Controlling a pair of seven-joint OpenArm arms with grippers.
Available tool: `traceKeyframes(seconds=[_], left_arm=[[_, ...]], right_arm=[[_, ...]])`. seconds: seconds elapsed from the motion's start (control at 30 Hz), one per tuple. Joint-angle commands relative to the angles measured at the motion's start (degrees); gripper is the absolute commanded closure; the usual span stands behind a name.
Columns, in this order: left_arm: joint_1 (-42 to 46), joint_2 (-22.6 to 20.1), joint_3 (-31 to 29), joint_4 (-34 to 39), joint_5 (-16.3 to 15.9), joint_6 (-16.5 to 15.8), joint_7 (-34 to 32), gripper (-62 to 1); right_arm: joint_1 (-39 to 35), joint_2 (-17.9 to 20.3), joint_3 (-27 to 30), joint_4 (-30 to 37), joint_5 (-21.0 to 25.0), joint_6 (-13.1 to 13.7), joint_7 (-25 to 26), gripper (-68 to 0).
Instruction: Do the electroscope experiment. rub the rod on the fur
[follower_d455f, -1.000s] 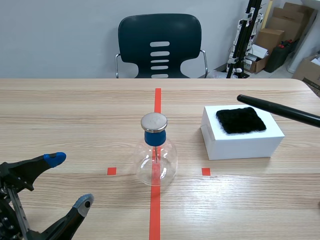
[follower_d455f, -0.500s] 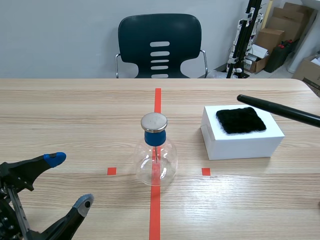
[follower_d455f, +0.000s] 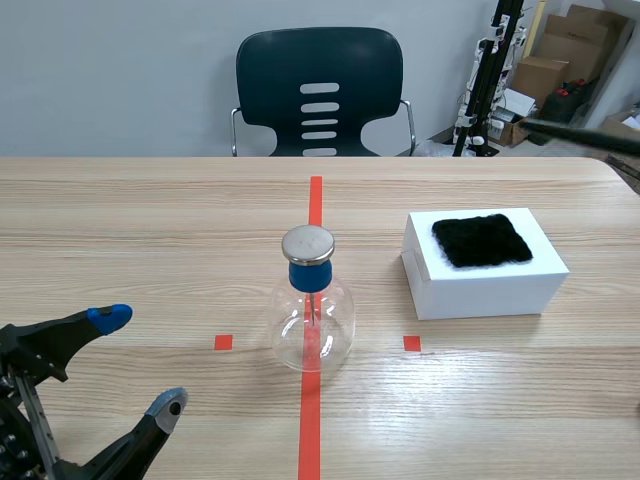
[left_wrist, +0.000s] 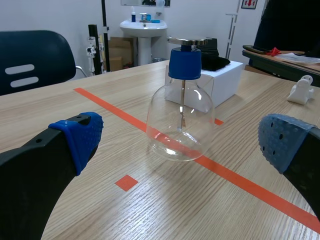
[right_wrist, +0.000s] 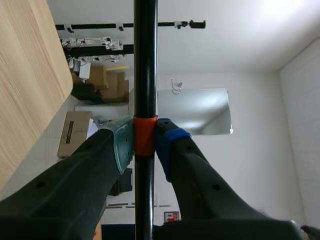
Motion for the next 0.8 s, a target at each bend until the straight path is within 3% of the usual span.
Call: traceKeyframes(seconds=[0.0, 0.13, 0.27, 0.33, 0.5, 0.77], left_arm=[[-0.2, -0.5, -0.4, 1.1, -0.6, -0.3, -1.0, -62.3], [-0.2, -0.5, -0.4, 1.1, -0.6, -0.3, -1.0, -62.3], [-0.2, -0.5, -0.4, 1.1, -0.6, -0.3, -1.0, -62.3], [-0.2, -0.5, -0.4, 1.1, -0.6, -0.3, -1.0, -62.3], [-0.2, -0.5, -0.4, 1.1, -0.6, -0.3, -1.0, -62.3], [-0.2, -0.5, -0.4, 1.1, -0.6, -0.3, -1.0, -62.3]], right_arm=[[3.1, 2.4, 0.8, -1.0, 0.4, 0.5, -0.5, -0.4], [9.6, 6.3, 0.1, -5.0, -2.2, 5.0, -1.0, -0.4], [16.0, 9.0, -2.8, -10.4, -5.3, 6.2, -1.0, -0.4], [19.2, 9.6, -4.3, -13.0, -7.1, 6.4, -0.9, -0.4], [25.8, 9.6, -6.2, -17.9, -12.3, 11.1, 0.3, -0.4], [32.5, 9.6, -11.1, -24.3, -19.8, 12.2, 1.2, -0.4]])
